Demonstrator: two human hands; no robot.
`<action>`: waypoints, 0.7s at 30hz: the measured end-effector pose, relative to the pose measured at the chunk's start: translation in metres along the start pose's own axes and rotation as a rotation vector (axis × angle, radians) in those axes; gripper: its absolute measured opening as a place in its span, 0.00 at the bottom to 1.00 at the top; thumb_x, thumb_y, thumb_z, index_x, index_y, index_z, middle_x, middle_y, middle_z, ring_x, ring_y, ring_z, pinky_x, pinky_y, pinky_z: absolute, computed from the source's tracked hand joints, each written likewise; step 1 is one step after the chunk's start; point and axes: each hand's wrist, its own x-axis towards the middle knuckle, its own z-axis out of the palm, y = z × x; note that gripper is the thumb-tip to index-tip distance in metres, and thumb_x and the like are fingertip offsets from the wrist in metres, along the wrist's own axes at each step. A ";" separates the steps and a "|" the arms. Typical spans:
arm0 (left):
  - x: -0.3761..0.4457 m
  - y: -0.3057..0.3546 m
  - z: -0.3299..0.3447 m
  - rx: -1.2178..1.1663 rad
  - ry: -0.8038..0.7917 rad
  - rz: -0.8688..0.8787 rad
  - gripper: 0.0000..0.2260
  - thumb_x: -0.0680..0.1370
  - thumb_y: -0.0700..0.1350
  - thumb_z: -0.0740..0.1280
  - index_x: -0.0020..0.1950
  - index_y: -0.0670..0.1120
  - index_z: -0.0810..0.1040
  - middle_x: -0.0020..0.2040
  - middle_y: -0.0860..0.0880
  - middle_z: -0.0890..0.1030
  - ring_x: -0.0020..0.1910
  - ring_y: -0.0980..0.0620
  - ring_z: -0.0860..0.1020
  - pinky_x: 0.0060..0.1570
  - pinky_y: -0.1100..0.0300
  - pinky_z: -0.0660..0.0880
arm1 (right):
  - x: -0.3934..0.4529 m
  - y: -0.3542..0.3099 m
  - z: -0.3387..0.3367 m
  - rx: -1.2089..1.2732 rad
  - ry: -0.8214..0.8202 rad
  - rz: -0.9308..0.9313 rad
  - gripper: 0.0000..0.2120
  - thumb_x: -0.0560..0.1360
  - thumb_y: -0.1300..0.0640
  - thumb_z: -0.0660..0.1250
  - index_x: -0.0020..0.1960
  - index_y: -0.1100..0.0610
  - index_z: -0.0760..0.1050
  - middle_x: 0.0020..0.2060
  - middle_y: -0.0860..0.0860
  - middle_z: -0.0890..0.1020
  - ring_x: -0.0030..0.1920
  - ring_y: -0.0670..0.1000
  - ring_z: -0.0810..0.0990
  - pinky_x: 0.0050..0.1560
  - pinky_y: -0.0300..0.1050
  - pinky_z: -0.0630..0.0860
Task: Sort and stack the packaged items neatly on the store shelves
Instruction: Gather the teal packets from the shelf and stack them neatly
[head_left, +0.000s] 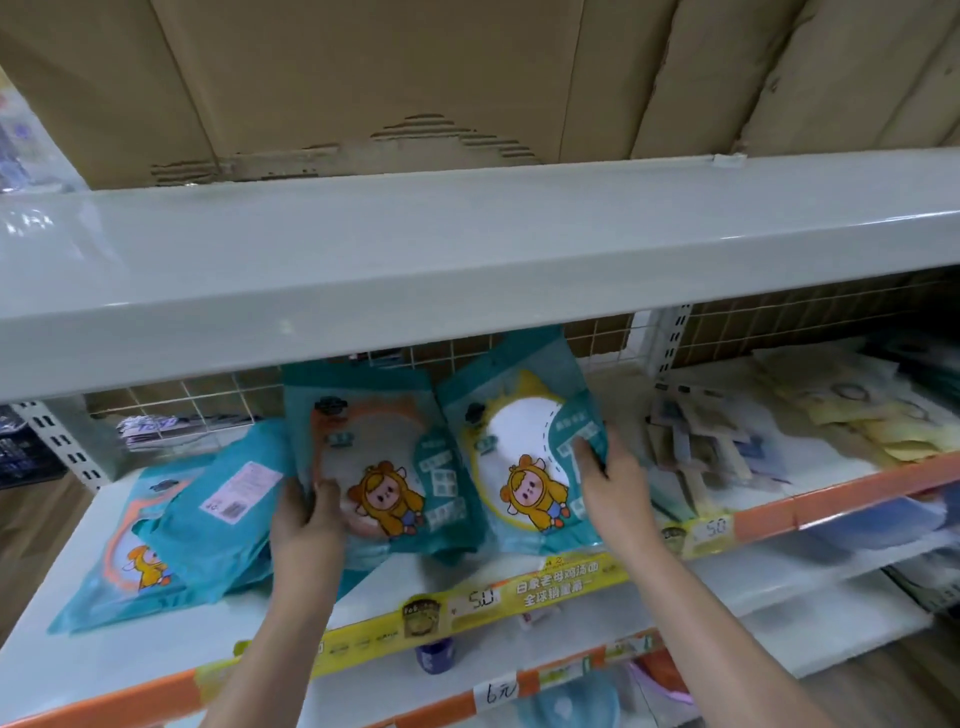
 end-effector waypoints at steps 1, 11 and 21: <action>-0.007 0.002 0.008 -0.027 -0.009 -0.029 0.05 0.80 0.43 0.62 0.45 0.50 0.73 0.44 0.47 0.79 0.48 0.42 0.77 0.52 0.46 0.73 | 0.001 0.005 -0.009 0.022 0.005 0.020 0.11 0.80 0.53 0.60 0.60 0.56 0.71 0.49 0.52 0.81 0.47 0.50 0.80 0.41 0.39 0.72; -0.077 0.005 0.124 -0.048 -0.131 -0.103 0.06 0.82 0.46 0.59 0.56 0.47 0.73 0.51 0.44 0.80 0.53 0.40 0.78 0.57 0.41 0.74 | 0.015 0.060 -0.132 0.246 0.076 0.167 0.07 0.81 0.56 0.59 0.58 0.51 0.72 0.49 0.45 0.80 0.49 0.43 0.79 0.42 0.36 0.73; -0.172 0.036 0.270 -0.038 -0.178 -0.091 0.06 0.82 0.41 0.57 0.56 0.43 0.71 0.41 0.48 0.75 0.45 0.45 0.74 0.41 0.56 0.68 | 0.046 0.123 -0.280 0.297 0.096 0.241 0.05 0.81 0.55 0.59 0.54 0.48 0.71 0.47 0.42 0.79 0.47 0.39 0.77 0.39 0.35 0.70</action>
